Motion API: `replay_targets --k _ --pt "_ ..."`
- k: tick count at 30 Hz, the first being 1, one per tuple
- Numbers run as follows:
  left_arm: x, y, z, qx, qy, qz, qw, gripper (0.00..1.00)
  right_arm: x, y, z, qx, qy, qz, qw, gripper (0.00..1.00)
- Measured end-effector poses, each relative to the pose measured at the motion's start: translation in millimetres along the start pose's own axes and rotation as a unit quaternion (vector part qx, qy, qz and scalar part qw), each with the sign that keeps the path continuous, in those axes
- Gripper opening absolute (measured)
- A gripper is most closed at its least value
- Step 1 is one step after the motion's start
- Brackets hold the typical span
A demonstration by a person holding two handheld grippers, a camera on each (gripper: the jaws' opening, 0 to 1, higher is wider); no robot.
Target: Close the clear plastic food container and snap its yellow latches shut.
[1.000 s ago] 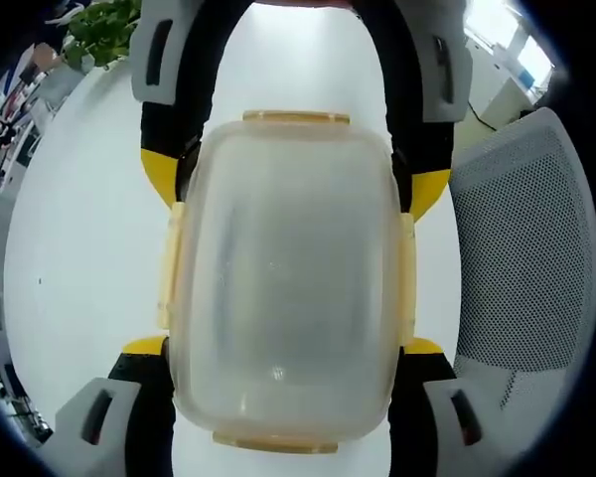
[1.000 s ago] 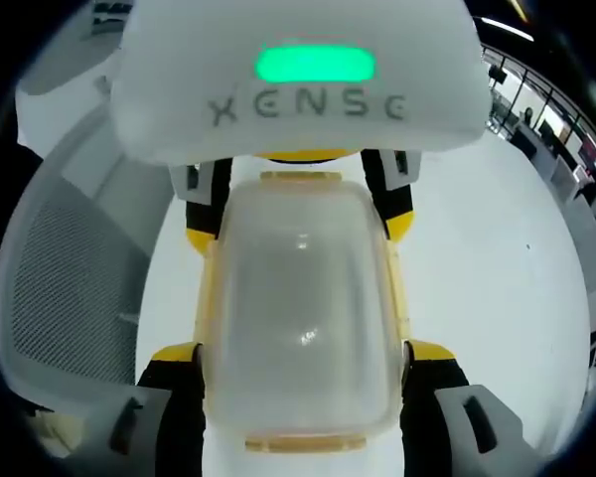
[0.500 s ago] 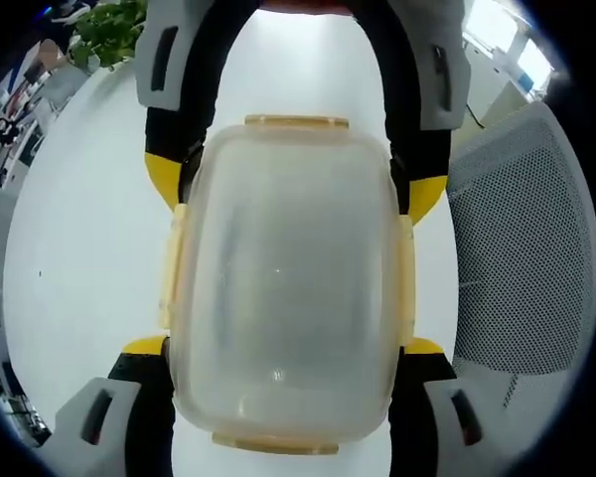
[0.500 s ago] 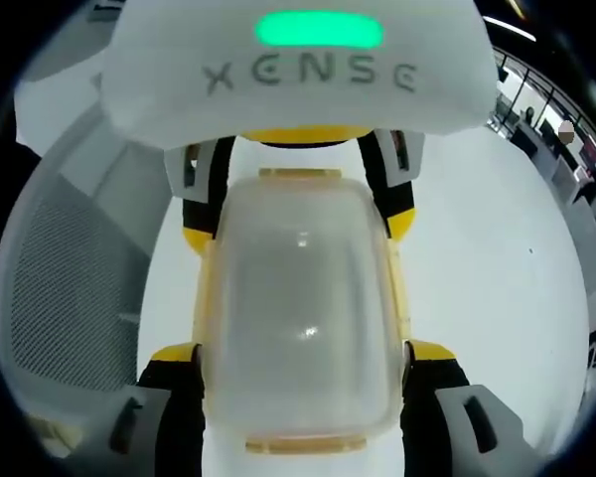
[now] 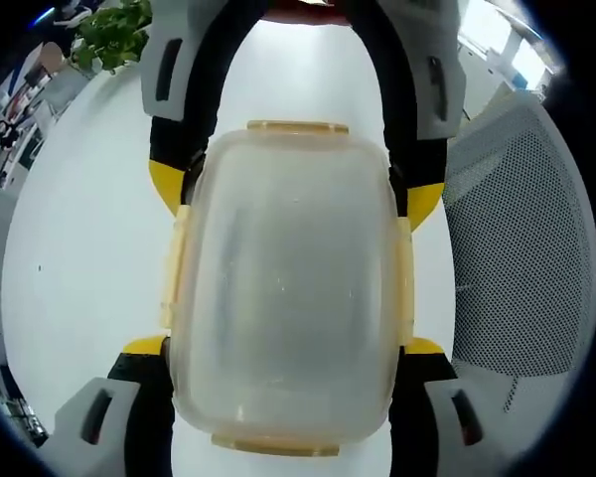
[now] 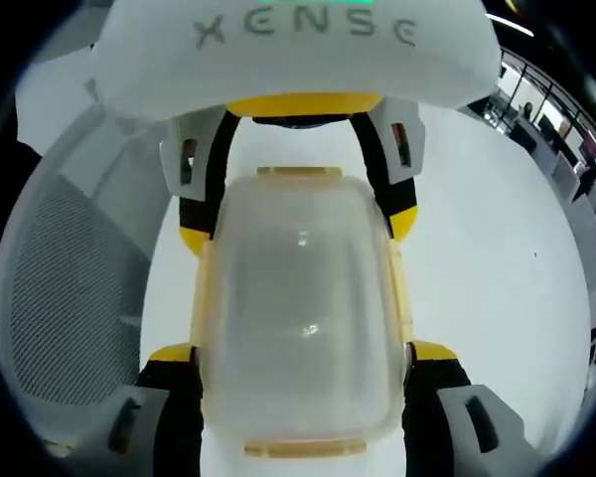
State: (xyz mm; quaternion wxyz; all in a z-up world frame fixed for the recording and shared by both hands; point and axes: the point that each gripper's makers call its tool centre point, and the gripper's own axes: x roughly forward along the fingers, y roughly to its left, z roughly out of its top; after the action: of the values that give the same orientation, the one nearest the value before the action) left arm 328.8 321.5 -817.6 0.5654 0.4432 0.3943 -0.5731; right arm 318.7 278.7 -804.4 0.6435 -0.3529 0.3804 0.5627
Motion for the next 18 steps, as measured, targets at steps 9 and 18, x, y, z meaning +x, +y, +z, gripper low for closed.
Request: replay_targets --k 9,18 --pt "-5 -3.3 -14.2 0.001 -0.014 -0.002 0.9999 0.92 9 5 13.5 0.001 0.009 0.0 1.0 0.85" --pt "-10 -5.6 -29.4 0.003 -0.014 -0.003 0.9999 0.92 16 8 28.3 0.001 0.007 -0.002 1.0 0.85"
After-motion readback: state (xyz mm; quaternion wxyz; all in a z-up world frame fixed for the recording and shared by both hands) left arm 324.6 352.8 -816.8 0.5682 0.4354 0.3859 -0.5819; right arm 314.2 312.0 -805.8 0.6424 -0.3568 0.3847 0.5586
